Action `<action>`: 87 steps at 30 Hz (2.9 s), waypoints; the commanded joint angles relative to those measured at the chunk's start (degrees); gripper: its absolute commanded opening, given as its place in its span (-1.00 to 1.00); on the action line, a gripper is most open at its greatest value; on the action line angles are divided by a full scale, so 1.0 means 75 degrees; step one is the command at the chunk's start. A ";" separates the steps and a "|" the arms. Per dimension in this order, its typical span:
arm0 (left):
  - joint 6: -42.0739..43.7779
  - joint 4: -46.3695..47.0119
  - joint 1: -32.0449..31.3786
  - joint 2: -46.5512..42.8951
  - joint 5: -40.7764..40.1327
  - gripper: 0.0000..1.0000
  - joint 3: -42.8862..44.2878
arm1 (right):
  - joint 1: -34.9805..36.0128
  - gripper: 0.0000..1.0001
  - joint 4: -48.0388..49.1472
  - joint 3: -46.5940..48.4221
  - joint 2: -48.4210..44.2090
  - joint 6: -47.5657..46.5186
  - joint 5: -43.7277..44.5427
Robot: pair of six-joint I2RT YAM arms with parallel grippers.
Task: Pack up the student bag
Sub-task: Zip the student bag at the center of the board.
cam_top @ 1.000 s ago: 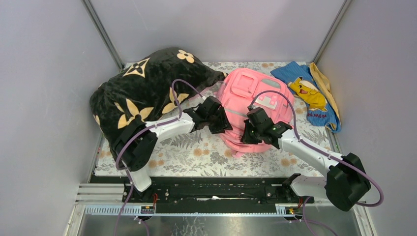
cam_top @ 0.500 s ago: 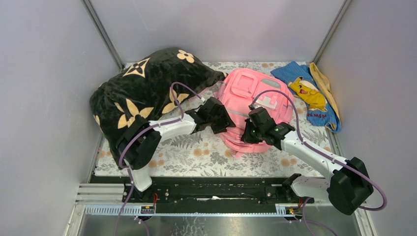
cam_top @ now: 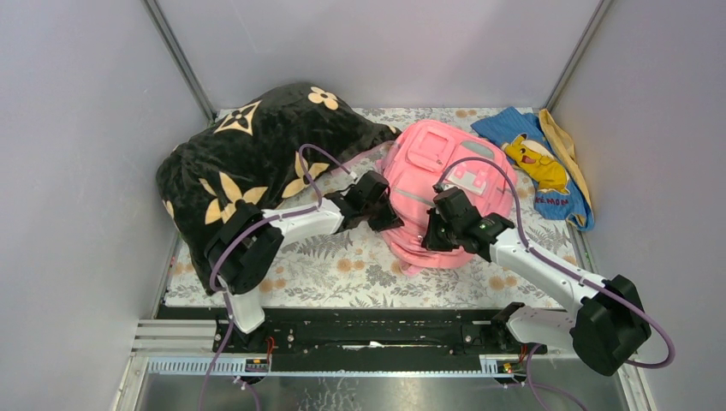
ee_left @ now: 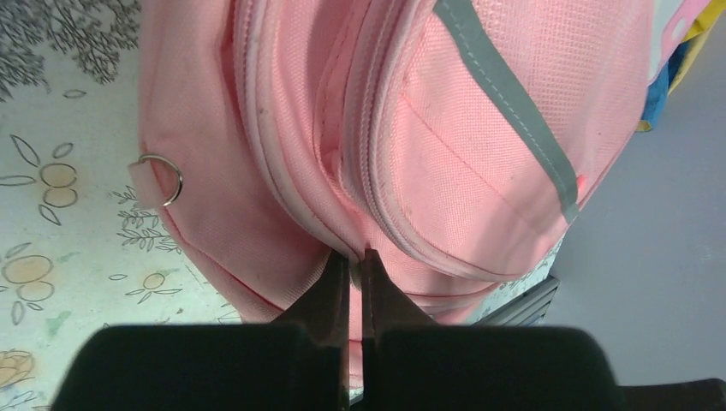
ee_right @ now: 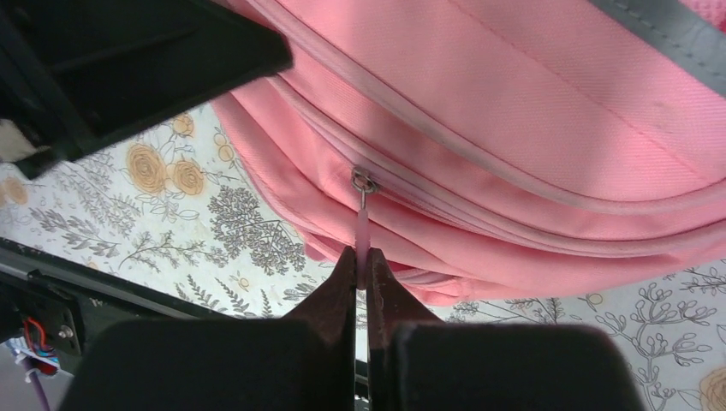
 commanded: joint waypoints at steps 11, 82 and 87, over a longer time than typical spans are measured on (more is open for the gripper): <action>0.2155 -0.0665 0.2264 -0.1378 0.0286 -1.00 -0.0195 | 0.0079 -1.00 -0.1350 -0.0138 -0.0659 -0.0031 0.1272; 0.3975 -0.1946 0.1649 -0.0878 0.1138 0.28 0.1502 | -0.4139 0.67 0.0646 0.2063 0.1366 -0.0701 -0.0260; 0.4009 -0.1642 0.2123 -0.0540 0.0762 0.21 0.1196 | -0.3635 0.62 0.0568 0.1637 0.0581 -0.0739 -0.0992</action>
